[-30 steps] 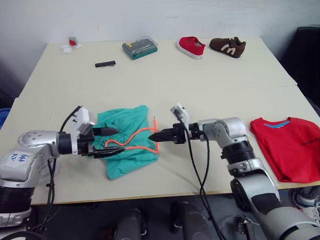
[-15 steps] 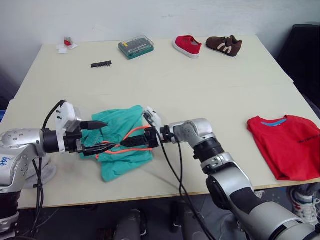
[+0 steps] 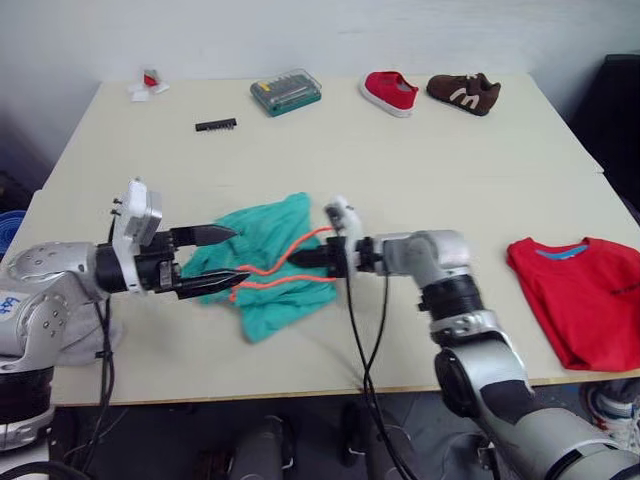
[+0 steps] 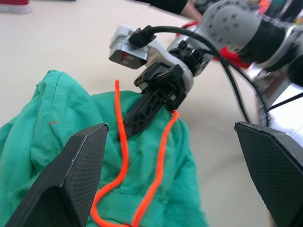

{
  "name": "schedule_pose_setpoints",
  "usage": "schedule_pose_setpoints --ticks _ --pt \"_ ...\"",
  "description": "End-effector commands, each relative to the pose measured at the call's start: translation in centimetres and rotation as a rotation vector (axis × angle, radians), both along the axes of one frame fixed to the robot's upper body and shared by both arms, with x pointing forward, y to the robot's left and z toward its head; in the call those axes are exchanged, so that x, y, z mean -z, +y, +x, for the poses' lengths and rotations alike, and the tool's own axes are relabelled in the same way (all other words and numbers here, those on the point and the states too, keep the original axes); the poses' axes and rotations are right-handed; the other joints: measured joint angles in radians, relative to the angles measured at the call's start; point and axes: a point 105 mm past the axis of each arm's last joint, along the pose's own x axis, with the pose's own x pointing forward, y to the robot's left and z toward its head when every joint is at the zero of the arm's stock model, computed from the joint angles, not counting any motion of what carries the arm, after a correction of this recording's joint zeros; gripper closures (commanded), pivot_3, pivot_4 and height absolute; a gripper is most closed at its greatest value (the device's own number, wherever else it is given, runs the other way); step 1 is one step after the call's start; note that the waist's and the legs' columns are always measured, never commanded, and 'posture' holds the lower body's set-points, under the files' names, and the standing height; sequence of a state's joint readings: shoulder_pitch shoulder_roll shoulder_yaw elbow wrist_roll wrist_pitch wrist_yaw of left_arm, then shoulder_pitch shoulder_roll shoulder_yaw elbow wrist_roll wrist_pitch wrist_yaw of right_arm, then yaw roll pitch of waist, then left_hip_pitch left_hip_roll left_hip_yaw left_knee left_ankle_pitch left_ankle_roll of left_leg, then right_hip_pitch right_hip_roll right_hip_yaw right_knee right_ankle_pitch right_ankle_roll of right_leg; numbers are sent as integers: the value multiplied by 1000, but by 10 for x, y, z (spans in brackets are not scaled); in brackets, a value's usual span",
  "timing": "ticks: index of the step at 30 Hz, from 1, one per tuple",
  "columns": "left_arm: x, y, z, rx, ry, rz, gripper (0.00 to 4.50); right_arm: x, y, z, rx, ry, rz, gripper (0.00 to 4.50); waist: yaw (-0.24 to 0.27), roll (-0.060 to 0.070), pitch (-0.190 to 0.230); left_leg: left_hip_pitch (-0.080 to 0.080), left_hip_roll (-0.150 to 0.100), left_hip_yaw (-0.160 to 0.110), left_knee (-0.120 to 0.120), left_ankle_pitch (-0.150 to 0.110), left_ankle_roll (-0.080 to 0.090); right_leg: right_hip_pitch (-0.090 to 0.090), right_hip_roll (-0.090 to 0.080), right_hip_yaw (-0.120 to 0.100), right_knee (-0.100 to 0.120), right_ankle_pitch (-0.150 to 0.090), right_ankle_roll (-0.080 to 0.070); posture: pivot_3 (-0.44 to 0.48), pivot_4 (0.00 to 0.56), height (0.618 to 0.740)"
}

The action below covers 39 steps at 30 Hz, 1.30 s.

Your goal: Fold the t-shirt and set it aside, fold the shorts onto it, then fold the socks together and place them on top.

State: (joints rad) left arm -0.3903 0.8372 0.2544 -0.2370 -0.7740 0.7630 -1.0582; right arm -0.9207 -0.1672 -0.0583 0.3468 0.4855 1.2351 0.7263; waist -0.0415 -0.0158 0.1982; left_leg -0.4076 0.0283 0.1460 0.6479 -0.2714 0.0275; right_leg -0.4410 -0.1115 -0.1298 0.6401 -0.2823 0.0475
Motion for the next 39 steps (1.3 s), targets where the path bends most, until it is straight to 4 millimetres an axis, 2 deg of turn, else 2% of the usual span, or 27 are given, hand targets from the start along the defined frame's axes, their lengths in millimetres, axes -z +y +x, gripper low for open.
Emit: schedule_pose_setpoints --ticks 1,2,3,4,5,6,9,11,14,17,20,23,24,26,30,35,37,39 --pt "-20 -23 -6 109 -57 -75 0 -55 -42 -18 21 -119 47 4462 8 0 0 0 0 0 0 0 0 0 0 0 0 0 0 0 150 740" --pt "-20 -31 -7 144 -61 -81 0 -67 -68 -26 48 -156 15 4462 11 0 0 0 0 0 0 0 0 0 0 0 0 0 0 0 150 740" --pt "-20 -36 -8 167 -63 -82 0 -74 -84 -33 65 -179 -12 4462 15 1 0 0 0 0 0 0 0 0 0 0 -1 0 0 0 150 740" --pt "-17 -44 -9 204 -65 -76 0 -82 -117 -42 119 -219 -79 4462 20 1 0 -1 0 0 0 0 1 0 0 0 -2 0 0 0 150 740" --pt "-15 -49 -10 228 -66 -72 0 -89 -137 -50 151 -243 -133 4462 29 1 1 -1 0 0 0 -1 2 0 0 -1 -4 0 0 0 150 740" --pt "-14 -52 -11 241 -68 -67 0 -91 -151 -55 178 -260 -182 4462 34 1 1 -1 -1 0 0 -1 3 0 0 -1 -6 0 0 0 150 740" --pt "-8 -56 -9 264 -67 -49 0 -105 -213 -80 308 -266 -328 4462 36 1 1 0 0 2 0 -3 5 2 3 -1 -11 0 1 0 150 740" --pt "-4 -56 -5 267 -67 -39 0 -111 -241 -93 374 -264 -409 4462 32 1 1 1 1 3 0 -3 5 3 4 0 -12 1 2 0 150 740" --pt "-2 -58 0 271 -76 -27 0 -102 -278 -97 481 -242 -517 4462 27 1 1 4 3 4 0 -3 4 5 7 2 -12 1 1 0 150 740" --pt "-1 -62 3 288 -88 -15 0 -69 -315 -96 581 -201 -635 4462 29 0 1 7 5 2 1 -3 3 11 10 2 -15 3 1 0 150 740" --pt "-1 -65 7 298 -103 -8 0 -30 -341 -98 633 -180 -729 4462 41 0 1 7 4 2 2 -3 3 11 10 2 -16 3 2 0 150 740" --pt "-4 -67 11 294 -112 -11 0 -11 -363 -98 717 -206 -800 4462 44 1 2 6 4 2 2 -3 3 10 10 3 -15 3 3 0 150 740" --pt "-4 -67 12 293 -114 -11 0 -9 -368 -97 738 -216 -812 3899 43 1 2 5 4 3 2 -3 3 10 9 3 -15 3 3 0 150 740" --pt "-6 -67 13 289 -122 -6 0 -6 -379 -98 792 -235 -824 3316 41 1 2 6 4 3 3 -2 2 10 10 4 -15 3 3 0 150 740" --pt "-7 -62 15 271 -129 4 0 -9 -400 -108 895 -259 -789 1916 42 1 2 6 4 3 3 -2 2 11 11 4 -14 3 3 0 150 740" --pt "-6 -58 17 246 -131 20 0 -25 -412 -122 971 -274 -755 152 42 1 2 6 4 2 3 -2 2 11 11 4 -14 3 3 0 150 740" --pt "-5 -56 18 236 -132 23 0 -34 -411 -125 975 -302 -687 42 42 1 2 7 4 2 3 -2 2 12 11 4 -14 3 3 0 150 740" --pt "-4 -55 18 229 -130 25 0 -58 -395 -125 932 -380 -564 42 41 1 2 7 4 2 3 -2 2 12 11 4 -14 3 3 0 150 740"
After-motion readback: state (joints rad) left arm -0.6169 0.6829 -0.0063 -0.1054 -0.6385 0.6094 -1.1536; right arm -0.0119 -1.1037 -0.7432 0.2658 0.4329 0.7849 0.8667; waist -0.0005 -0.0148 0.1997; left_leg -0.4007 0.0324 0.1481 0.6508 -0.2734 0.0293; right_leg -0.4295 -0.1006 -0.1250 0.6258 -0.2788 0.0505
